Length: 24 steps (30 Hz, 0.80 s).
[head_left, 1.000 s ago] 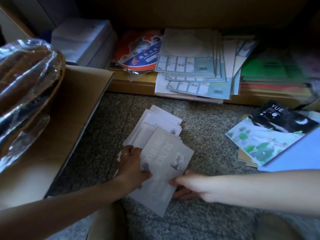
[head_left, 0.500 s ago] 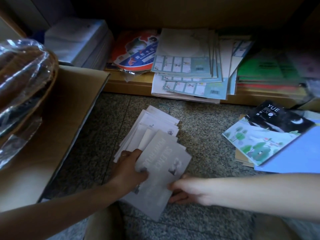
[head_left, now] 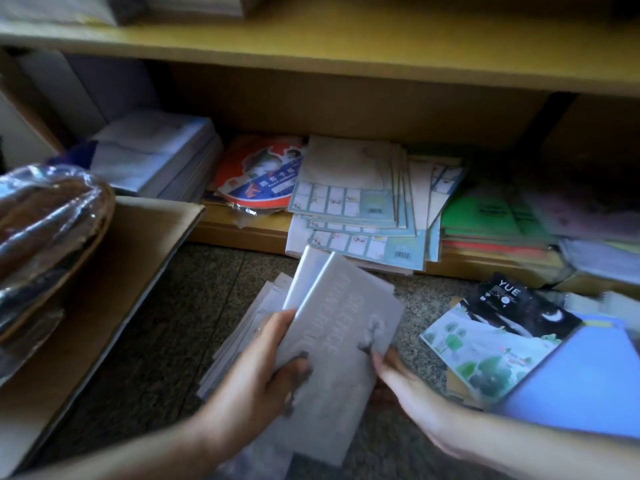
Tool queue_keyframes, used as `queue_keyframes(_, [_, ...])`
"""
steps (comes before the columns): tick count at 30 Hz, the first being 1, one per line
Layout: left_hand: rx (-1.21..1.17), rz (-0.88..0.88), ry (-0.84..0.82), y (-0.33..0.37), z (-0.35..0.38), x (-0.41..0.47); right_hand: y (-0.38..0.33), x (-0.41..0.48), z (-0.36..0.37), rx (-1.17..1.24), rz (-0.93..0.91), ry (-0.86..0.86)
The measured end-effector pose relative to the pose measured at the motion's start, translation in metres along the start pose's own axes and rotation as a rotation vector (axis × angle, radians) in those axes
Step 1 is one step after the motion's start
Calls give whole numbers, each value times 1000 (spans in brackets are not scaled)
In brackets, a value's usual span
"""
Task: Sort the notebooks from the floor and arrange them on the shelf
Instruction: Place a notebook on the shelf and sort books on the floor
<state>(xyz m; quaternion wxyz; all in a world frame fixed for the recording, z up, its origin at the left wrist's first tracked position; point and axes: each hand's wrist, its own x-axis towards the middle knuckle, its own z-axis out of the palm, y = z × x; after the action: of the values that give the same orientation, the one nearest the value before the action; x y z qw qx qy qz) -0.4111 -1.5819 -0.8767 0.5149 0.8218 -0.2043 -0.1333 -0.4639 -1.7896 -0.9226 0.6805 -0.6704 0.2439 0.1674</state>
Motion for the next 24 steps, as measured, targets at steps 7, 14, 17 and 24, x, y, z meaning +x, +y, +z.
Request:
queue_keyframes(7, [-130,222,162,72,-48,42,-72,-18,-4,-63,-326,-134])
queue_keyframes(14, [-139,371,315,118,-98,65,-148,-29,24,89,-549,-236])
queue_keyframes(17, [-212,356,375,133,-117,79,-183,-33,29,226,-523,-245])
queue_keyframes(24, [-330,196,420,169,-151,117,-249,-30,42,420,-496,-316])
